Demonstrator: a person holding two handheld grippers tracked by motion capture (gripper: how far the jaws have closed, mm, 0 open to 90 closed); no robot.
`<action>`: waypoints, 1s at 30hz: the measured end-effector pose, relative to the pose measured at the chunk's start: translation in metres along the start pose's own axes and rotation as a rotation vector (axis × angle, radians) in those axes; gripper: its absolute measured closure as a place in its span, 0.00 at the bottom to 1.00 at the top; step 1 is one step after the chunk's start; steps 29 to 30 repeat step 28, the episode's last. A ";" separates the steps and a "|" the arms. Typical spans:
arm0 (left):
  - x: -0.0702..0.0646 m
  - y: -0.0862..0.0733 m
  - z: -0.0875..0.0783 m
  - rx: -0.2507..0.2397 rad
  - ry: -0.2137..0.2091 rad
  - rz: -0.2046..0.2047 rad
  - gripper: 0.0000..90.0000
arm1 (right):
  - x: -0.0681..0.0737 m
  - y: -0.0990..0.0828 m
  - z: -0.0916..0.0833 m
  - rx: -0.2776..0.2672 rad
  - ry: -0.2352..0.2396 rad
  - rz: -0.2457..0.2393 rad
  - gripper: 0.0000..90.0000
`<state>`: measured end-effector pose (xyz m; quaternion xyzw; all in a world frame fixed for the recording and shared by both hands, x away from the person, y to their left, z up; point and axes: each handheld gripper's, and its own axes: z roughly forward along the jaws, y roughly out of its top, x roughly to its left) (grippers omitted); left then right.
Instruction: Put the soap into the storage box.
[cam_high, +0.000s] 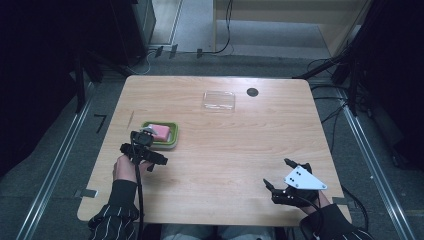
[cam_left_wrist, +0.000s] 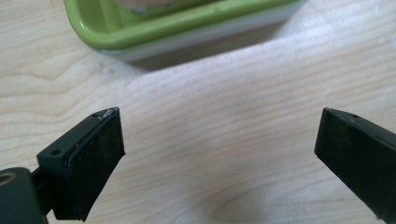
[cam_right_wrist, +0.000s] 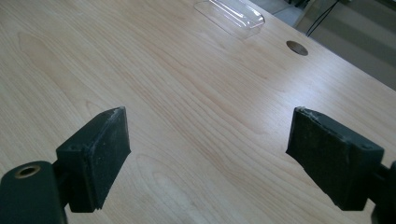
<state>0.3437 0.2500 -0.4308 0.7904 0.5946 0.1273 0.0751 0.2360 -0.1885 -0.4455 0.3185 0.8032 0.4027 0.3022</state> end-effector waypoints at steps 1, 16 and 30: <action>0.000 -0.002 0.000 0.004 -0.002 -0.004 0.02 | 0.000 0.000 0.000 -0.001 0.000 0.000 0.15; -0.007 -0.032 0.005 0.036 -0.001 0.023 0.02 | 0.001 0.000 0.000 -0.001 -0.002 -0.005 0.15; -0.011 -0.039 0.005 0.030 0.003 0.048 0.03 | 0.000 -0.001 0.000 0.000 -0.001 -0.003 0.15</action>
